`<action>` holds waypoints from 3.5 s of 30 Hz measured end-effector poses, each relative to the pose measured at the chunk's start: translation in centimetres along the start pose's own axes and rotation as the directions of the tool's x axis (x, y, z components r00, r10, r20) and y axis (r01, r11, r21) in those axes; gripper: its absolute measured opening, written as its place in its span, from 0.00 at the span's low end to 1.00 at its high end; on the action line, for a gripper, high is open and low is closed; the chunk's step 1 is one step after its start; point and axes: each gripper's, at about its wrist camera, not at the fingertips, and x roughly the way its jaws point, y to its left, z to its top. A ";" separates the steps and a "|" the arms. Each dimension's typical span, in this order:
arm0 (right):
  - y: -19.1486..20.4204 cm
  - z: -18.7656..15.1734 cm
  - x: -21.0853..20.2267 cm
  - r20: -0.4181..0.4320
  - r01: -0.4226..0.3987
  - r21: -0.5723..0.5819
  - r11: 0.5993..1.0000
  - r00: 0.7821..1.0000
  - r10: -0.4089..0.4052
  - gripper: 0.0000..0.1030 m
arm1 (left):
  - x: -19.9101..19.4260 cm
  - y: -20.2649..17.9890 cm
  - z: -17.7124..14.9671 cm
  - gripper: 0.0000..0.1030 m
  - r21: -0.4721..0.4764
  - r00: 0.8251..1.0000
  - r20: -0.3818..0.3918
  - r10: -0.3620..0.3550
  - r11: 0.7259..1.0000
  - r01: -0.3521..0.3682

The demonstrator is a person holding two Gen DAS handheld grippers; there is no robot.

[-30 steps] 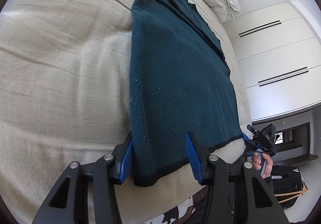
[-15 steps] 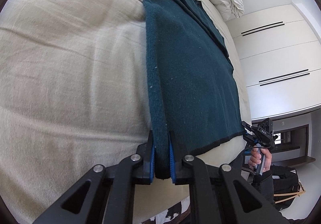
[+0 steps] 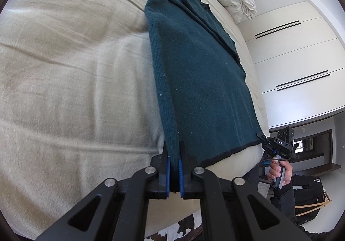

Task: Fold small clothes

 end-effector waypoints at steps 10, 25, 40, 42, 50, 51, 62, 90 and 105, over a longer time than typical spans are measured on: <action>3.0 0.5 -2.2 0.060 -0.110 -0.033 0.993 0.992 0.112 0.06 | -3.0 -1.4 2.4 0.07 -0.032 0.980 0.092 -0.175 0.983 0.178; 10.0 7.4 -3.5 0.205 -0.251 -0.076 0.965 0.943 0.261 0.06 | -4.9 -1.9 8.9 0.07 -0.093 0.902 0.235 -0.361 0.916 0.391; 11.1 18.0 -1.8 0.346 -0.219 -0.040 0.975 0.913 0.219 0.06 | -4.0 -0.8 17.7 0.07 -0.149 0.870 0.331 -0.365 0.890 0.430; 11.5 19.2 -1.1 0.347 -0.203 -0.047 0.978 0.915 0.206 0.06 | -3.7 -0.7 18.9 0.07 -0.152 0.870 0.336 -0.360 0.891 0.428; 11.9 23.4 2.4 0.345 -0.151 -0.042 0.988 0.926 0.156 0.06 | -1.8 0.2 23.3 0.07 -0.165 0.884 0.339 -0.321 0.905 0.392; 11.9 23.9 2.8 0.346 -0.145 -0.038 0.989 0.926 0.149 0.06 | -1.5 0.3 23.8 0.07 -0.167 0.885 0.339 -0.320 0.905 0.391; 12.7 30.1 8.2 0.330 -0.082 -0.004 0.997 0.941 0.079 0.06 | 0.9 0.9 30.6 0.07 -0.159 0.899 0.339 -0.279 0.924 0.347; 9.4 37.6 14.7 0.350 -0.012 0.095 0.995 0.936 -0.022 0.67 | 4.3 3.6 35.0 0.54 -0.170 0.925 0.366 -0.101 0.970 0.173; 7.3 28.2 10.1 0.264 0.044 -0.053 0.998 0.964 -0.028 0.48 | 4.7 1.3 25.6 0.57 -0.057 0.953 0.302 0.022 0.998 -0.005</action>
